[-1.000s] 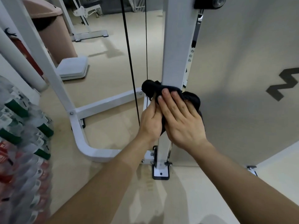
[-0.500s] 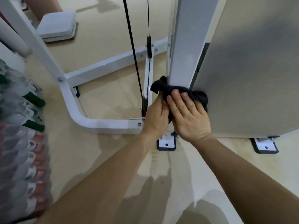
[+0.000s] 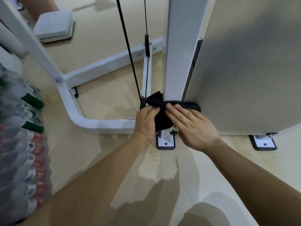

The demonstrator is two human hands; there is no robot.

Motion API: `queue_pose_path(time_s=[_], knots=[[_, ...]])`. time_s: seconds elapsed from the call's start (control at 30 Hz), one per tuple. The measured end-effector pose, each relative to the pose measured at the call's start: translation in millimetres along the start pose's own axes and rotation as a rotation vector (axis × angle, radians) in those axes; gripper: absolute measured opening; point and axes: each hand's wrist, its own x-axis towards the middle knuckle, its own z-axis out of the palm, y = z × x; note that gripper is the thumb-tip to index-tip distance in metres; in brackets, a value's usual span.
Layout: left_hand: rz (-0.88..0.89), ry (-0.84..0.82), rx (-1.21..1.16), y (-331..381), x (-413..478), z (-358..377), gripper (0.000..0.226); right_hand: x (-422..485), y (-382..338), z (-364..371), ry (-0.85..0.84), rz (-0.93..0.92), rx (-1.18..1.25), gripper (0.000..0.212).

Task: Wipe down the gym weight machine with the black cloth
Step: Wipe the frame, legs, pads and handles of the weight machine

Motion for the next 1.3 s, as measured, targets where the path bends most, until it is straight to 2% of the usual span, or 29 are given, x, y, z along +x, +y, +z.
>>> queue_pose_path(time_s=[0.1, 0.27, 0.4, 0.47, 0.5, 0.57, 0.6, 0.7, 0.83, 1.0, 1.07, 1.2, 1.3], knots=[[0.106, 0.008, 0.044, 5, -5, 21, 0.028, -1, 2, -3, -0.018, -0.017, 0.004, 0.071], [0.28, 0.007, 0.358, 2, 3, 39, 0.058, -9, 1, -5, -0.021, 0.004, -0.016, 0.071], [0.321, -0.046, 0.513, 1, 2, 22, 0.053, -13, 0, -8, -0.025, 0.021, -0.027, 0.072], [0.247, 0.028, 0.431, 8, -3, 11, 0.033, -12, 0, -10, -0.038, 0.027, -0.029, 0.075], [0.155, 0.092, 0.26, 15, -5, 8, 0.027, -12, 0, -11, -0.054, 0.034, -0.029, 0.077], [-0.036, 0.208, -0.091, 23, -4, 4, 0.031, -12, -2, -14, -0.088, 0.048, -0.018, 0.079], [-0.102, 0.239, -0.158, 24, -4, 4, 0.029, -13, -3, -16, -0.101, 0.052, -0.015, 0.08], [-0.078, 0.316, -0.011, 19, 0, 10, 0.006, -11, -5, -20, -0.138, 0.056, -0.013, 0.082], [0.027, 0.427, 0.034, 33, -2, 29, 0.035, -11, -6, -23, -0.169, 0.066, -0.003, 0.083], [0.252, 0.252, 0.18, 30, -13, 41, 0.043, -13, -1, -24, -0.174, 0.049, 0.014, 0.072], [0.319, 0.193, 0.25, 22, -13, 42, 0.057, -15, 0, -26, -0.172, 0.05, 0.024, 0.071], [0.315, 0.157, 0.385, 8, -3, 50, 0.078, -32, 3, -30, -0.21, 0.115, 0.031, 0.08], [0.322, 0.222, 0.384, 2, 5, 56, 0.085, -56, -2, -21, -0.255, 0.175, 0.066, 0.071]])
